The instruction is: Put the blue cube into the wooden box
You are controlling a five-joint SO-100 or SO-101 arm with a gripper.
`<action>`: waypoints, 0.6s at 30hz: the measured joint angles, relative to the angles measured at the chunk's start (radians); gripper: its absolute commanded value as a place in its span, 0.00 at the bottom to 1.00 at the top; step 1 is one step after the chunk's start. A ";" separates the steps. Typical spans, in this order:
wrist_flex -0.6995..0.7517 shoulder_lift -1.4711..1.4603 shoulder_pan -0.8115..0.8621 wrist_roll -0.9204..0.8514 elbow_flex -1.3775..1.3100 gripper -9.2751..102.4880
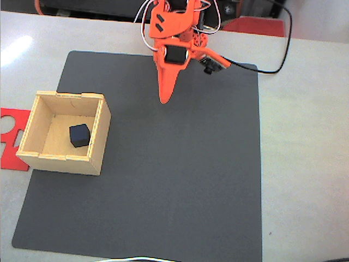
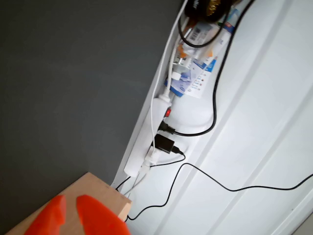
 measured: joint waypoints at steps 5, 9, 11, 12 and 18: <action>0.000 0.000 0.009 0.044 0.032 0.08; 0.000 0.000 0.020 0.046 0.038 0.08; 0.000 0.000 0.020 0.046 0.038 0.08; 0.000 0.000 0.020 0.046 0.038 0.08; 0.000 0.000 0.020 0.046 0.038 0.08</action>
